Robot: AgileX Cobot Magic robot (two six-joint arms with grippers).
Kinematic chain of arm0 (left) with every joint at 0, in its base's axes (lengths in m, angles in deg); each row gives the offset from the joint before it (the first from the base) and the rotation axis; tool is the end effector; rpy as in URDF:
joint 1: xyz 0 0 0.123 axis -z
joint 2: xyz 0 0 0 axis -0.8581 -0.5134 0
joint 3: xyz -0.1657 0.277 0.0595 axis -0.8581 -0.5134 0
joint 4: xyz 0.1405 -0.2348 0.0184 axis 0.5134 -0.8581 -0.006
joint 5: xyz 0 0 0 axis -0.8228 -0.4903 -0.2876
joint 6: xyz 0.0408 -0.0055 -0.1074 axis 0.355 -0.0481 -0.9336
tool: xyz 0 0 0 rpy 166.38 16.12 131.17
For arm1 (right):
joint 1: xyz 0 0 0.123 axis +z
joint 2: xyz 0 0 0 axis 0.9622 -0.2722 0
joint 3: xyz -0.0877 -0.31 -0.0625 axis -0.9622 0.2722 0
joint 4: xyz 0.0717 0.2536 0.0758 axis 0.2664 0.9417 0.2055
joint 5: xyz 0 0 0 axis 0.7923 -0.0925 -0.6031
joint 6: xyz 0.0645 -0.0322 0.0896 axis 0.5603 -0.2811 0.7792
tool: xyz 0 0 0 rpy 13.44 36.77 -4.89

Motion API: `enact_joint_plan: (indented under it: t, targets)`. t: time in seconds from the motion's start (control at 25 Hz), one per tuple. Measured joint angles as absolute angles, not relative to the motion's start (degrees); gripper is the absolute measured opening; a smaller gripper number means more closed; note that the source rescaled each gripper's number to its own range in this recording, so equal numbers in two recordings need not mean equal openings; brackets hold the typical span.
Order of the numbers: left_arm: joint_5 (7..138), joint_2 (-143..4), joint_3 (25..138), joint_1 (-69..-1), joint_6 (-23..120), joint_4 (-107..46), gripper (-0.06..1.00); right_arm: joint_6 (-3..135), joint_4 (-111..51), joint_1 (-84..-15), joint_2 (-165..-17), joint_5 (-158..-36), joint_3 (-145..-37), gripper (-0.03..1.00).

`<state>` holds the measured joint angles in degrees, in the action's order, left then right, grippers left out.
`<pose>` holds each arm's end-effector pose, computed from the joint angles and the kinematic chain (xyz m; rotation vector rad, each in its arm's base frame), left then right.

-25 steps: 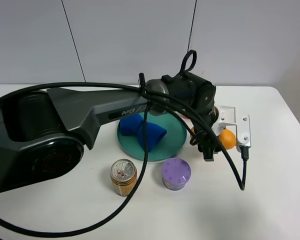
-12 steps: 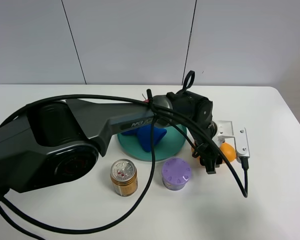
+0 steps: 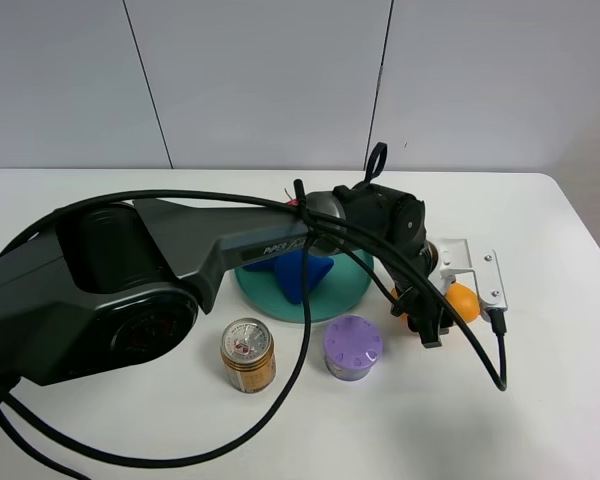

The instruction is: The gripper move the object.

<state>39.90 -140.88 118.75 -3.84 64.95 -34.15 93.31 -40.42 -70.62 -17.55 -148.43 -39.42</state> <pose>0.3295 -0.5116 0.0984 1.9142 1.7582 -0.3528 -0.0073 -0.0046 0.2763 0.0231 2.0461 0.0411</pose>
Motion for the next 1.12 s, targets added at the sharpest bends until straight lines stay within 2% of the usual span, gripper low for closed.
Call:
enact_joint_plan:
  t: [0.04,0.08,0.12,0.16,0.2,0.28,0.32,0.6,0.84,0.96,1.12]
  targets:
    - [40.07,-140.88,118.75,-3.84,64.95,-34.28,0.03,93.31,-40.42,-70.62,-17.55,-148.43,-39.42,1.00]
    - [40.31,-140.88,118.75,-3.84,64.95,-34.34,0.08,93.31,-40.42,-70.62,-17.55,-148.43,-39.42,1.00]
    - [40.39,-140.88,118.75,-3.84,64.95,-34.45,0.17,93.31,-40.42,-70.62,-17.55,-148.43,-39.42,1.00]
    - [40.66,-140.88,118.75,-3.84,64.95,-34.52,0.33,93.31,-40.42,-70.62,-17.55,-148.43,-39.42,1.00]
    - [40.85,-140.88,118.75,-3.84,64.95,-34.66,0.46,93.31,-40.42,-70.62,-17.55,-148.43,-39.42,1.00]
    - [40.97,-140.88,118.75,-3.84,64.95,-34.67,0.58,93.31,-40.42,-70.62,-17.55,-148.43,-39.42,1.00]
    - [41.21,-140.81,118.75,-3.84,64.95,-34.71,0.60,93.31,-40.42,-70.62,-17.55,-148.43,-39.42,1.00]
    - [41.68,-133.75,118.75,-3.65,63.43,-33.31,0.63,93.31,-40.42,-70.62,-17.55,-148.43,-39.42,1.00]
    - [39.18,-118.31,118.75,-4.64,51.19,-22.33,0.63,93.31,-40.42,-70.62,-17.55,-148.43,-39.42,1.00]
    - [32.77,-109.75,119.06,-7.89,45.96,-13.36,0.63,93.31,-40.42,-70.62,-17.55,-148.43,-39.42,1.00]
    - [20.08,-99.98,119.21,-16.82,40.46,-3.99,0.62,93.31,-40.42,-70.62,-17.55,-148.43,-39.42,1.00]
